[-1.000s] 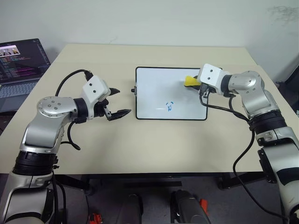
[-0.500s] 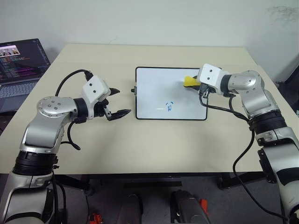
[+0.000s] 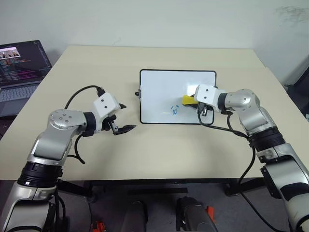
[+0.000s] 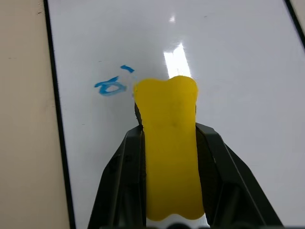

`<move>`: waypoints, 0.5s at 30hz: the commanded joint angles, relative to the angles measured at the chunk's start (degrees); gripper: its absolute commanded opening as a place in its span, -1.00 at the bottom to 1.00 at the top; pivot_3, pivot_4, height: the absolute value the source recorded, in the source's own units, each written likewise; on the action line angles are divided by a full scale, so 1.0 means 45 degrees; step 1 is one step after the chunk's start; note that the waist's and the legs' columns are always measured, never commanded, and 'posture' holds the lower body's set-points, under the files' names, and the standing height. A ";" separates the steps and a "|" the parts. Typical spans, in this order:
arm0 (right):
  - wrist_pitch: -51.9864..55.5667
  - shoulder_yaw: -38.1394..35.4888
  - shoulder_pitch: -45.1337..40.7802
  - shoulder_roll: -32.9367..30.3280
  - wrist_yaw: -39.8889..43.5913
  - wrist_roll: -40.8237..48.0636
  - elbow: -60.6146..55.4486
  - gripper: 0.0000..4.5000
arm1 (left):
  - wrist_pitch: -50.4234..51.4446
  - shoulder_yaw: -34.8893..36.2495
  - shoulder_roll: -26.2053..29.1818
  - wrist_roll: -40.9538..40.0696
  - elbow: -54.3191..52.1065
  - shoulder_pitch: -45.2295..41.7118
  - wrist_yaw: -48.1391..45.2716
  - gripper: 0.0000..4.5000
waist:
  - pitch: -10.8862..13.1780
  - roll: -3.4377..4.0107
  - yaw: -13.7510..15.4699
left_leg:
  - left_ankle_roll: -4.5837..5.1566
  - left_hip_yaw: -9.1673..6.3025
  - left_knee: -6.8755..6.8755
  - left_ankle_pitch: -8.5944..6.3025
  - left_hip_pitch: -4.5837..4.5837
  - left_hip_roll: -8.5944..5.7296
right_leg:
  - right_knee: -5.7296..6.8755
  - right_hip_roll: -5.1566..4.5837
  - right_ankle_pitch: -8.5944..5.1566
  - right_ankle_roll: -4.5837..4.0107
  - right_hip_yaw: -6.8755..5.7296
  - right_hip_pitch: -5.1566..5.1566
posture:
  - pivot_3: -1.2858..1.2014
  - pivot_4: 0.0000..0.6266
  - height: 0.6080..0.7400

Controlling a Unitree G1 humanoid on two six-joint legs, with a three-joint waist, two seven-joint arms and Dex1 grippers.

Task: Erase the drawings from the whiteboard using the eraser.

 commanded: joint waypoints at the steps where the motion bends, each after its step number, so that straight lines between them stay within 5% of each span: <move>1: 0.0008 0.0072 0.0139 0.0074 -0.0315 -0.0221 -0.0523 -0.54 | -0.0099 0.0160 -0.0193 -0.0080 -0.0350 0.0067 0.0136 1.00 | 0.0000 0.0000 0.0001 | 0.0000 0.0000 0.0002 0.0000 0.0000 0.0000 | 0.0000 0.0000 0.0000 0.0000 -0.0001 0.0001 | 0.03 -0.52 1.00; 15: 0.0511 0.1055 0.0549 0.0710 -0.1981 -0.2115 -0.0044 -0.54 | -0.0169 -0.0176 -0.1212 0.0040 -0.0104 -0.0101 0.0262 1.00 | -0.0001 -0.0001 -0.0041 | 0.0000 -0.0004 0.0035 0.0000 0.0012 0.0002 | 0.0016 0.0004 0.0006 0.0006 0.0001 0.0018 | 0.03 -0.52 1.00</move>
